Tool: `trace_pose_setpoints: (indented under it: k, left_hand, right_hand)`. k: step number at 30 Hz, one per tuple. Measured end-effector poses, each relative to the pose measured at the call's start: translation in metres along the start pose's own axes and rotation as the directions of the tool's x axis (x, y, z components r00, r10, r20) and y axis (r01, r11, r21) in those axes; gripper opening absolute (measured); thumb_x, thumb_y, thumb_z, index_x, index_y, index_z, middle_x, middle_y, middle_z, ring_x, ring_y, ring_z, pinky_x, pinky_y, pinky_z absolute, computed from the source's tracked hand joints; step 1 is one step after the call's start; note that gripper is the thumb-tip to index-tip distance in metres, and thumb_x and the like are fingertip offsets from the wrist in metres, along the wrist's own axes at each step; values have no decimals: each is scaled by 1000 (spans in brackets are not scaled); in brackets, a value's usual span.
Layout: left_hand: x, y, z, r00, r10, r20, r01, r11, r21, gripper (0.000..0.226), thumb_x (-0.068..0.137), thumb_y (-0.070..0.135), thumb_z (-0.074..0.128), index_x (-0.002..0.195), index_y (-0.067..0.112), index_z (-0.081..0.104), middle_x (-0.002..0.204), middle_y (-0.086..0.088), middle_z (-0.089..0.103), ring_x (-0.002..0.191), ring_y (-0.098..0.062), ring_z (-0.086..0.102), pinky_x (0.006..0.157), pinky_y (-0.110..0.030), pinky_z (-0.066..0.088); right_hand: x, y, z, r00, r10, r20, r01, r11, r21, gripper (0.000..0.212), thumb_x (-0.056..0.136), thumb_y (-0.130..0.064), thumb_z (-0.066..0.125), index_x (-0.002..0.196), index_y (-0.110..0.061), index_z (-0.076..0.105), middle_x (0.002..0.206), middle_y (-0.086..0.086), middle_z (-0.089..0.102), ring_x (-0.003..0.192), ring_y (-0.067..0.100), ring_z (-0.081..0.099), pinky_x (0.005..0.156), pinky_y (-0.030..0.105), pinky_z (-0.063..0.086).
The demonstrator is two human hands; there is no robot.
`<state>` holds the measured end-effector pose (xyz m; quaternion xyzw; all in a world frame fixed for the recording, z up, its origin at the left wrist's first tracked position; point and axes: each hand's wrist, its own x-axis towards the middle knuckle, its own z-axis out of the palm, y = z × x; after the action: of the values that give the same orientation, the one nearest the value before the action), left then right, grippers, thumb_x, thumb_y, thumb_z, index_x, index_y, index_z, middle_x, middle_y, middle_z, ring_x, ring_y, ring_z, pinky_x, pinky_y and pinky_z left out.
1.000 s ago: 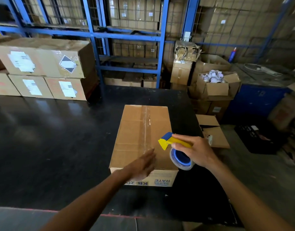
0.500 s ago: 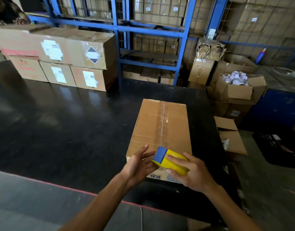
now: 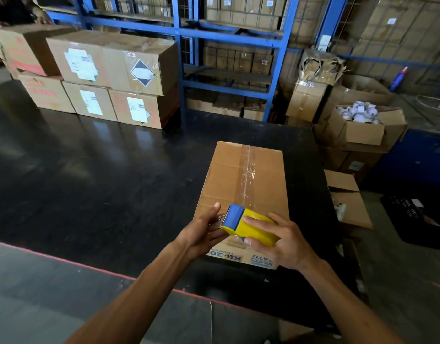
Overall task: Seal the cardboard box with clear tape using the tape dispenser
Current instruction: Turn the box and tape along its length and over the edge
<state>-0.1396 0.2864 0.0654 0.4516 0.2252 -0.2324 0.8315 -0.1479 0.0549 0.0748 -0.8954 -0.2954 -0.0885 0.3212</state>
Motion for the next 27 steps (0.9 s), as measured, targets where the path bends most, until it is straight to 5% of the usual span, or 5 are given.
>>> trace_pose_setpoints:
  k: [7,11,15,21,27]
  left_hand:
    - [17,-4,-13,953,72,-294,-57,997,59,7,89,4,68,89,-2,71,82,-18,73,68,-24,70,60,-32,62]
    - [13,7,-36,868,213,-449,-223,974,31,10,86,5,74,86,-5,73,75,-16,75,60,-22,72,54,-29,59]
    - [10,-5,-57,736,436,-518,-318,898,304,9,89,23,74,87,16,79,84,-3,79,75,-9,72,58,-12,50]
    - [22,-31,-64,699,453,-553,-235,876,420,16,84,35,77,97,27,81,136,-6,64,128,-18,57,103,-25,41]
    - [33,-37,-62,690,428,-584,-259,899,353,14,87,24,76,98,16,80,92,0,78,77,-3,67,72,-20,49]
  right_hand:
    - [19,-10,7,991,5,130,9,994,-104,59,75,-66,66,131,-58,49,88,-17,46,72,6,51,64,17,40]
    - [17,4,-10,990,2,143,25,982,-186,60,75,-67,63,131,-66,41,91,-2,56,69,15,57,63,26,52]
    - [5,19,-31,968,51,247,18,963,-268,62,74,-62,64,128,-73,36,86,-4,51,62,13,52,55,24,47]
    - [1,11,-19,933,90,349,66,909,-411,59,69,-59,62,127,-56,54,78,-5,46,53,17,51,47,23,40]
    - [1,10,-4,900,185,394,60,843,-534,62,65,-55,70,125,-56,57,80,-3,49,55,21,57,44,31,48]
